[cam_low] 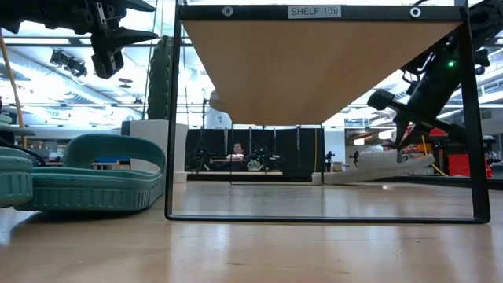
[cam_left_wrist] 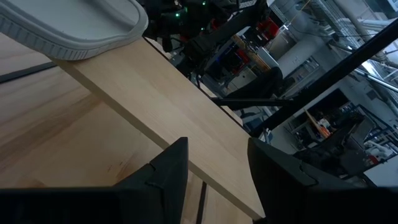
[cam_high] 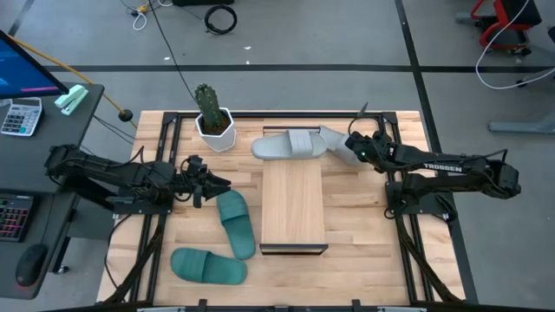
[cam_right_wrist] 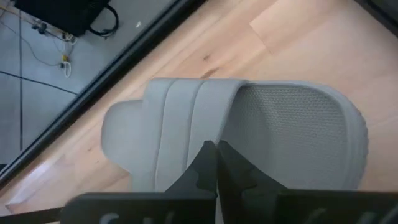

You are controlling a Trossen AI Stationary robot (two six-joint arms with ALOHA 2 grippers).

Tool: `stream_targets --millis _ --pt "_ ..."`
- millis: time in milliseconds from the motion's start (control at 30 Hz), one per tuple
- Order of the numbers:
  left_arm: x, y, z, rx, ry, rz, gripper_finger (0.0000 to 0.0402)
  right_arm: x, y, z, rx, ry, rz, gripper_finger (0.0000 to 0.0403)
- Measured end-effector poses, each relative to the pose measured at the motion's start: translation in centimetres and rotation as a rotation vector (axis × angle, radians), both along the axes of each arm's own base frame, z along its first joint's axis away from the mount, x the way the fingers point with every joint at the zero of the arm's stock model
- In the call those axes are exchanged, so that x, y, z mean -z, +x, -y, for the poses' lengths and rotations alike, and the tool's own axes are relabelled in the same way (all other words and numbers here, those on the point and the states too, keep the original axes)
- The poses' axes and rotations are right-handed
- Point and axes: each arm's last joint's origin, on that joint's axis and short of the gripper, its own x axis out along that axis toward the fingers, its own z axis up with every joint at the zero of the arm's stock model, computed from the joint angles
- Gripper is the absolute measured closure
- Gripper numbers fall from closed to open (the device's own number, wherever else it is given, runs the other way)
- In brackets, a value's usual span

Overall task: Pick and place slides into the shelf
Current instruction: Put the gray slide on the shelf

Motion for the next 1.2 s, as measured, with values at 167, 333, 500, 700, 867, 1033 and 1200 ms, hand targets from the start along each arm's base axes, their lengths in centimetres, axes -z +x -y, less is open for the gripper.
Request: stream_targets --millis 167,333,500,700,867,1033,1200 --pt "0.0 0.0 0.0 0.000 0.001 0.000 0.0230 0.1 -0.1 0.1 0.004 0.008 -0.022 0.0403" --pt "0.0 0.0 0.0 0.001 0.013 -0.002 0.0230 0.9 -0.1 0.0 -0.015 0.061 -0.046 0.0403" --pt "0.0 0.0 0.0 0.002 0.019 -0.001 0.0230 1.5 -0.1 -0.1 -0.025 0.094 -0.067 0.0403" --pt "0.0 0.0 0.0 0.002 0.019 -0.001 0.0230 1.5 0.0 -0.1 -0.025 0.095 -0.066 0.0403" --pt "0.0 0.0 0.0 0.002 0.019 -0.001 0.0230 1.5 -0.1 0.0 -0.023 0.098 -0.063 0.0391" --pt "0.0 0.0 0.0 0.002 0.019 -0.001 0.0230 1.5 -0.2 0.2 -0.013 0.110 -0.056 0.0361" --pt "0.0 0.0 0.0 0.002 0.019 -0.001 0.0230 1.8 -0.3 0.5 0.000 0.139 -0.053 0.0320"
